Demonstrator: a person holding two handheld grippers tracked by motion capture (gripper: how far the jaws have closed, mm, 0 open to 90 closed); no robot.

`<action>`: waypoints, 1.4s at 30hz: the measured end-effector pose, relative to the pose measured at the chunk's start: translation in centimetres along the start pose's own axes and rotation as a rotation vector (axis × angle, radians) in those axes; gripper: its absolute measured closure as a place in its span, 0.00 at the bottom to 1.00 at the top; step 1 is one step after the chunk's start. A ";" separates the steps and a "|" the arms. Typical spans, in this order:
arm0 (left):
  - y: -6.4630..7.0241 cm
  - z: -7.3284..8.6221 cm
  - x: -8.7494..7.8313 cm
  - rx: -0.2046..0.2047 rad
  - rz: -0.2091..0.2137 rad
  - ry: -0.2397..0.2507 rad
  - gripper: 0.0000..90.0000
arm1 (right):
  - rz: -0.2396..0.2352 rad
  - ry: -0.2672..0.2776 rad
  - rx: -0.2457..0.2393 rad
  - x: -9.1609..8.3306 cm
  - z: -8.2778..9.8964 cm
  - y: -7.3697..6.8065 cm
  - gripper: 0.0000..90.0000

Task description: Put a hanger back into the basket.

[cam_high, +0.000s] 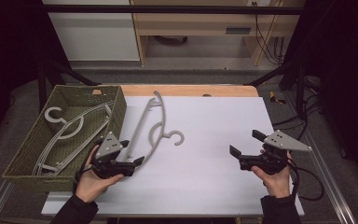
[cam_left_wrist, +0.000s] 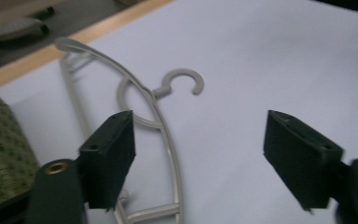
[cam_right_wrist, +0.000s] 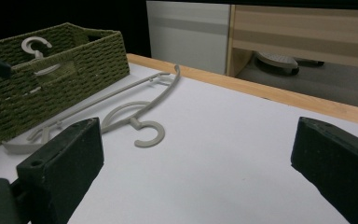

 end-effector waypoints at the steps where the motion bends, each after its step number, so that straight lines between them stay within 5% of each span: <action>1: 0.0 0.1 0.6 0.003 0.005 -0.023 0.34 | -0.002 0.001 -0.002 0.0 0.0 -0.1 0.03; 8: -1.0 1.8 5.1 -0.034 -0.009 -0.204 0.56 | -0.006 0.011 -0.006 -0.2 -0.2 -0.2 0.03; 11: -2.0 3.0 6.6 -0.053 -0.056 -0.279 0.68 | -0.009 0.011 -0.003 -0.2 -0.2 -0.2 0.03; 14: -2.4 4.1 7.3 -0.050 -0.068 -0.319 0.83 | -0.007 0.012 -0.002 -0.3 -0.3 -0.2 0.03; 17: -3.2 4.6 7.2 -0.058 -0.127 -0.342 0.98 | -0.009 0.013 -0.001 -0.3 -0.3 -0.2 0.03; 21: -3.8 5.2 7.6 -0.037 -0.187 -0.389 1.00 | -0.011 0.008 -0.007 -0.2 -0.2 -0.3 0.03; 25: -4.2 6.4 8.4 -0.060 -0.173 -0.443 1.00 | -0.014 0.007 -0.005 -0.2 -0.2 -0.4 0.03; 30: -3.8 6.5 8.4 -0.086 -0.125 -0.443 1.00 | -0.007 0.013 -0.004 -0.4 -0.3 -0.2 0.03; 34: -1.8 6.0 8.9 -0.117 0.020 -0.403 1.00 | -0.009 0.020 -0.004 -0.6 -0.5 -0.2 0.03; 42: 2.1 4.5 11.3 -0.052 0.056 -0.377 1.00 | -0.009 0.016 -0.007 -0.4 -0.4 -0.3 0.03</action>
Point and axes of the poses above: each handheld gripper's, and its own axes: x roughly forward along the jaws, z roughly out of its underside, y roughly to its right, the point moved 8 cm from there along x, roughly forward along the jaws, and after that the axes turned 10 degrees about z, right-handed, at the moved point
